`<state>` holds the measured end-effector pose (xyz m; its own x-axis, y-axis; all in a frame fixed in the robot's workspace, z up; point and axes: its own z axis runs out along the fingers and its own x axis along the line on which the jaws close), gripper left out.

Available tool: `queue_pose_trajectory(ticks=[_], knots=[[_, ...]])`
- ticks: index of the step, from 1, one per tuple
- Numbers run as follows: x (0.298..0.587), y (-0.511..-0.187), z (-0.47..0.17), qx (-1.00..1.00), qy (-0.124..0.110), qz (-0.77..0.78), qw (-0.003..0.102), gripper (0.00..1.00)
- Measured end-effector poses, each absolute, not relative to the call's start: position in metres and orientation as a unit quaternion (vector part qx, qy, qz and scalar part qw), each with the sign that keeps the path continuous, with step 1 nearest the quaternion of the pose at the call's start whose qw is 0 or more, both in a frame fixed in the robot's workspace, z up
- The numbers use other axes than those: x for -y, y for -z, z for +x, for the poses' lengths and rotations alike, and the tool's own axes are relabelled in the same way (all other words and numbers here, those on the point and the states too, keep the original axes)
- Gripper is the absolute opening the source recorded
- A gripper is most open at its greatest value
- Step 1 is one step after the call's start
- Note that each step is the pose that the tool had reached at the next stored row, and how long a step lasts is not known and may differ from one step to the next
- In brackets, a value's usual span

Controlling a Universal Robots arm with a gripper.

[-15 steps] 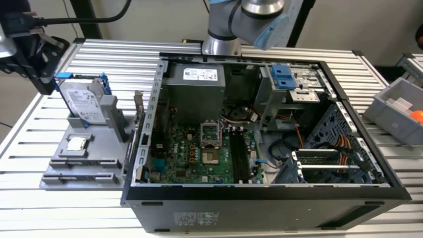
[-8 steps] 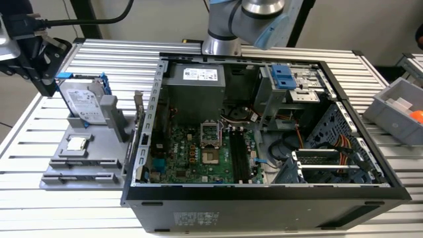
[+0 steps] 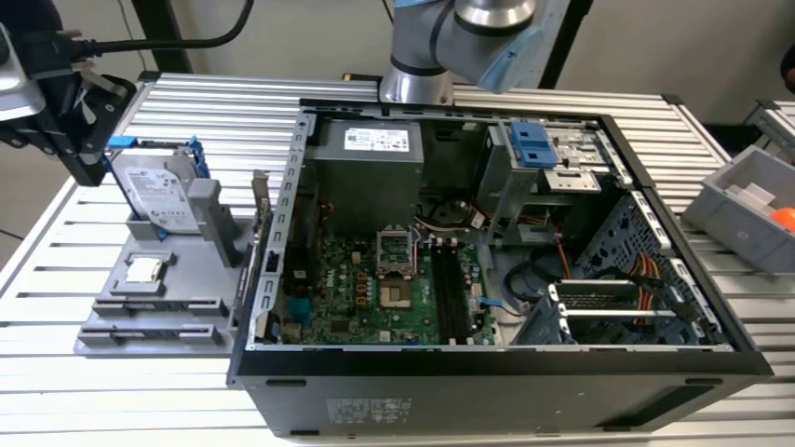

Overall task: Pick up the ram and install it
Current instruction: 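Pick up the ram and move it above insertion slot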

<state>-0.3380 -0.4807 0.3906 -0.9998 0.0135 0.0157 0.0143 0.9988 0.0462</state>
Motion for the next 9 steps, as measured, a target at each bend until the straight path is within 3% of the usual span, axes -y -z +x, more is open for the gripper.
queue_pose_trajectory(ticks=[9], knots=[[0.493,-0.39,-0.338,1.0,0.023,0.002,0.008,0.0]])
